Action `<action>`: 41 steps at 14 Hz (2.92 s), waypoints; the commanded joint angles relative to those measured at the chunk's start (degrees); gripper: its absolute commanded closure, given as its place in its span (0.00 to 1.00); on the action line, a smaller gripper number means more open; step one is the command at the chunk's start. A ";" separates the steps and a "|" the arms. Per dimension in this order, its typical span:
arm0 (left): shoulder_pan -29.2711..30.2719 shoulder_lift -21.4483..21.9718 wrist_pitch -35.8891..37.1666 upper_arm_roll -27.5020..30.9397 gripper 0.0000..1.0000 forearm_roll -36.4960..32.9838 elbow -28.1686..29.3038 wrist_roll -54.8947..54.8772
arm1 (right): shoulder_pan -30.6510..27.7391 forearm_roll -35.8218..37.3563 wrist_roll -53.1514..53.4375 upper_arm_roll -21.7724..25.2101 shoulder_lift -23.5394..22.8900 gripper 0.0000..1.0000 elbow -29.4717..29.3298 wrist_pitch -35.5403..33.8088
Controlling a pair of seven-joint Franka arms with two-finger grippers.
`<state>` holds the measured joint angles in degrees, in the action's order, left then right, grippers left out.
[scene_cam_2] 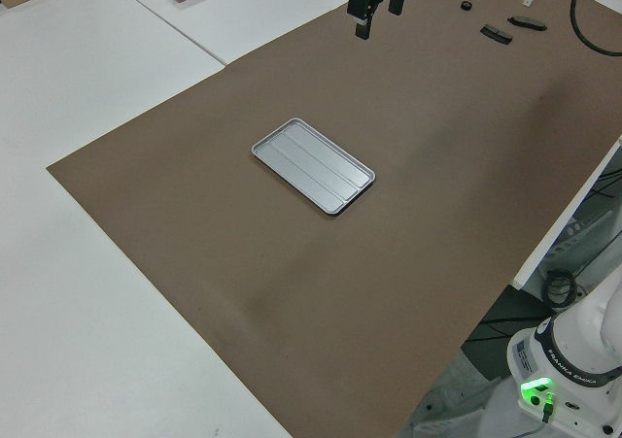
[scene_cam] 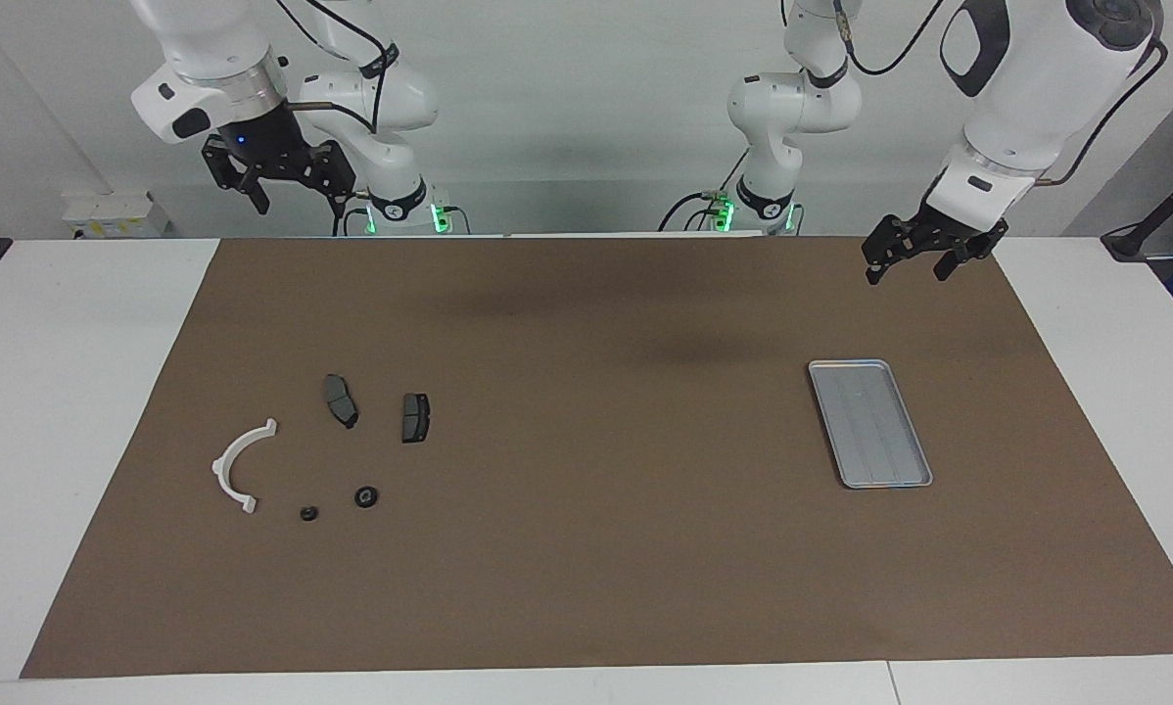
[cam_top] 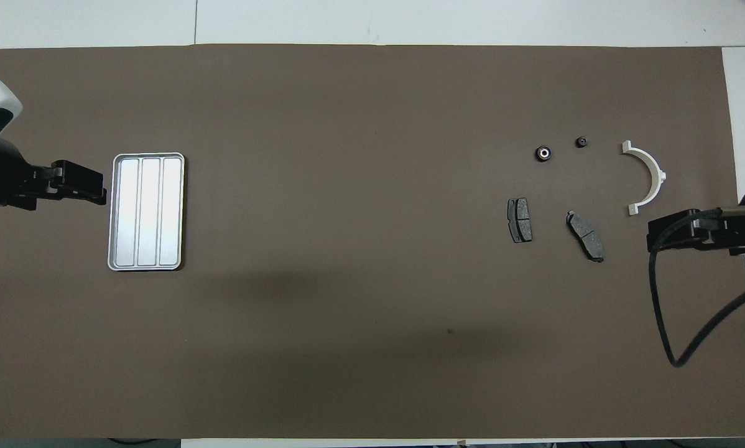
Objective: Place bearing gear from tray to pile
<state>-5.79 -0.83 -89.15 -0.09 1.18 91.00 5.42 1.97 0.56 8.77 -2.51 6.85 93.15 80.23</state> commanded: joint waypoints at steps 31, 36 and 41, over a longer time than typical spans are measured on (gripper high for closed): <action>-0.71 1.36 0.55 0.62 0.00 -0.03 1.11 -0.15 | -1.44 -0.83 -0.95 1.54 0.53 0.00 0.55 8.27; -0.71 1.36 0.55 0.62 0.00 -0.03 1.11 -0.15 | -1.35 -0.91 -0.95 1.63 0.88 0.00 0.55 8.19; -0.71 1.36 0.55 0.62 0.00 -0.03 1.11 -0.15 | -1.35 -0.91 -0.95 1.63 0.88 0.00 0.55 8.19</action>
<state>-5.79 -0.82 -89.15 -0.09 1.18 91.00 5.43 1.20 0.59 8.77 -0.70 7.10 93.24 88.01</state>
